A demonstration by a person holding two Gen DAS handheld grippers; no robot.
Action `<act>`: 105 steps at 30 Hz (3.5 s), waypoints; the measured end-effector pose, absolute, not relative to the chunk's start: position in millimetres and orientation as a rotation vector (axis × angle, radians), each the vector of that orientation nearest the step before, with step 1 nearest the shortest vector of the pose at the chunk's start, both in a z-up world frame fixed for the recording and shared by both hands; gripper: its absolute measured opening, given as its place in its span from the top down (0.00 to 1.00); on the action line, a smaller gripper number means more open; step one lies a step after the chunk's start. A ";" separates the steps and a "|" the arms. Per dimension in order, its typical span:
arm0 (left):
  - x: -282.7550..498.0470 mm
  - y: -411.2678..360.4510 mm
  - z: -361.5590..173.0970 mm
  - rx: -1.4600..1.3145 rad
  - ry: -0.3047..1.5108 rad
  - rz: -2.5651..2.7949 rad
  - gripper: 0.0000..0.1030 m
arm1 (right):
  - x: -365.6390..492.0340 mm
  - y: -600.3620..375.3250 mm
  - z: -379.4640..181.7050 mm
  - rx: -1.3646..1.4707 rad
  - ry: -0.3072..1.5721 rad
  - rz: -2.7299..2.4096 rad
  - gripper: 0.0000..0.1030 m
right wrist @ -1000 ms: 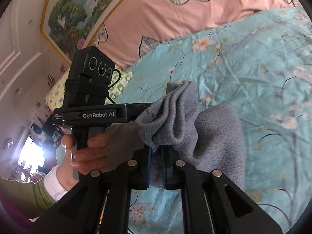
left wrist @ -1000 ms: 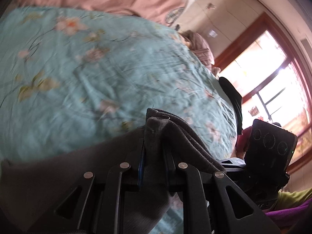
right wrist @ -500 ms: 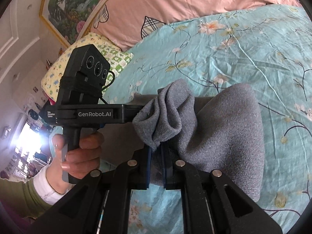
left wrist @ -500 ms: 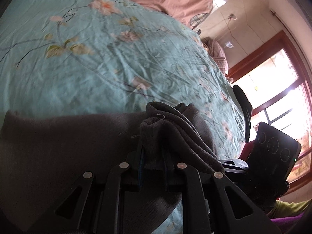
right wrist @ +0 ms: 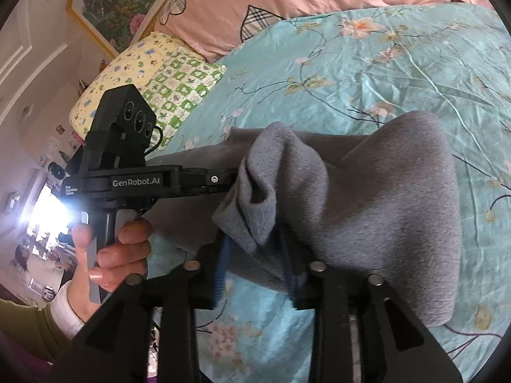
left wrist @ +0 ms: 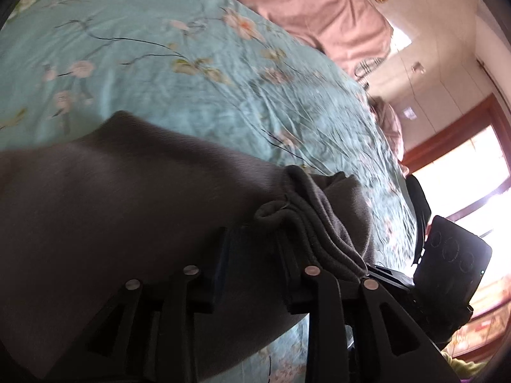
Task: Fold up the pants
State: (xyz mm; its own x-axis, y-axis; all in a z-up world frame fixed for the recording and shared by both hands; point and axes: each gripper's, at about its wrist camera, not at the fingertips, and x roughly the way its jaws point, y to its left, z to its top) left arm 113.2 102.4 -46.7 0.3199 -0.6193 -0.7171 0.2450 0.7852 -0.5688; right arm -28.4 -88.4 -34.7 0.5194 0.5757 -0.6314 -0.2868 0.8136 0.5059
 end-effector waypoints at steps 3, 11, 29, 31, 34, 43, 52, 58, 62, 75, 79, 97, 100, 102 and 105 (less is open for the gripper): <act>103.0 114.0 -43.4 -0.407 1.096 -0.541 0.66 | -28.6 -82.9 -33.0 0.344 0.885 0.543 0.57; 71.1 146.9 -30.0 -0.469 1.034 -0.414 0.49 | -37.9 -75.1 -16.0 0.329 0.870 0.631 0.56; 12.4 201.4 -12.9 -0.590 0.952 -0.232 0.47 | -16.5 -58.4 30.2 0.245 0.794 0.701 0.56; 6.3 209.8 -11.4 -0.603 0.941 -0.202 0.47 | -10.6 -50.8 31.0 0.231 0.798 0.716 0.56; -2.1 220.9 -7.8 -0.612 0.924 -0.163 0.47 | -4.5 -41.7 30.5 0.221 0.803 0.739 0.56; -32.2 256.9 -5.8 -0.674 0.893 -0.034 0.47 | 18.3 -7.0 28.8 0.184 0.833 0.809 0.56; -52.6 293.3 -11.0 -0.748 0.877 0.063 0.45 | 39.0 29.0 26.6 0.128 0.864 0.868 0.56; -52.2 314.5 -19.7 -0.799 0.871 0.113 0.44 | 55.8 55.5 19.5 0.100 0.899 0.902 0.56; -50.4 324.5 -28.4 -0.831 0.877 0.129 0.44 | 68.0 73.8 13.9 0.066 0.927 0.921 0.56; -44.7 342.4 -46.5 -0.899 0.881 0.157 0.44 | 112.6 122.3 9.0 -0.050 0.980 0.994 0.56; -40.9 342.7 -54.6 -0.913 0.896 0.161 0.43 | 125.4 143.2 2.2 -0.134 1.012 1.075 0.56; -19.5 345.3 -65.7 -0.899 0.884 0.182 0.46 | 151.5 223.2 -33.4 -0.432 1.177 1.235 0.64; -14.2 343.0 -64.2 -0.858 0.883 0.199 0.59 | 149.6 219.3 -32.2 -0.399 1.178 1.238 0.75; -11.6 342.2 -64.4 -0.842 0.888 0.200 0.62 | 145.9 215.5 -29.2 -0.385 1.171 1.233 0.80; -10.2 340.1 -60.6 -0.838 0.888 0.191 0.71 | 139.6 211.6 -22.7 -0.374 1.151 1.218 0.83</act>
State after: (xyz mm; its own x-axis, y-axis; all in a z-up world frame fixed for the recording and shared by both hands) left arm -10.2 340.1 -60.6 0.6376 -0.1806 -0.7489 -0.4732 0.6753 -0.5657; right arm 139.6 211.6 -22.7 -0.0917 0.5343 -0.8403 -0.8690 0.3692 0.3295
